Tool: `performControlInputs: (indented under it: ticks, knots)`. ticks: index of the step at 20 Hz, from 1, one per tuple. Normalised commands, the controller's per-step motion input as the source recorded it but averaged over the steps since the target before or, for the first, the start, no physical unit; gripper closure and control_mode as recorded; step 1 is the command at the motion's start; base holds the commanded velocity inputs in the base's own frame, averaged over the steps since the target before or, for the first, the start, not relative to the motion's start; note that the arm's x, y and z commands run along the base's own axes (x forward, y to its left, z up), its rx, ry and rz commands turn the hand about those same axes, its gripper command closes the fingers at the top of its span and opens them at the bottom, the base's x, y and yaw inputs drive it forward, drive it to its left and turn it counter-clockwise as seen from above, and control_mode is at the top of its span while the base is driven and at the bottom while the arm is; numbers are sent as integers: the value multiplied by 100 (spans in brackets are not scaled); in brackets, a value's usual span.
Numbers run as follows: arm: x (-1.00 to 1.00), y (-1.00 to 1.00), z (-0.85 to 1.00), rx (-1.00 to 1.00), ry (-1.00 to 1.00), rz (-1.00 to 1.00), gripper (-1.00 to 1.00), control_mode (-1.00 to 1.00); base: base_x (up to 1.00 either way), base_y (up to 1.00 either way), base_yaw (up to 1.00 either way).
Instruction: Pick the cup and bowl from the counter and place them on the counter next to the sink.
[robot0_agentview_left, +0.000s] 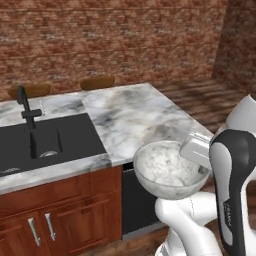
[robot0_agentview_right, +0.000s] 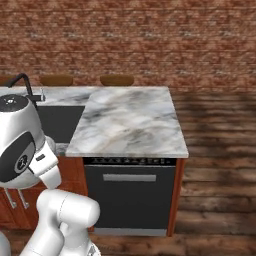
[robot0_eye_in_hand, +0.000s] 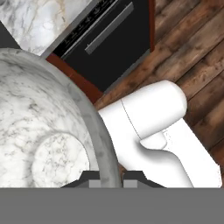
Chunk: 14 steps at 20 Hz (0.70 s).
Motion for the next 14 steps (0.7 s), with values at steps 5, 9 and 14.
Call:
performControlInputs:
  ticks: [5,9,14]
  knots:
    - [0,0,0,0,0,0,100,100,46,-16,27]
    - [0,0,0,0,0,0,100,100,52,-24,8]
    - [0,0,0,0,0,0,100,100,58,-19,0]
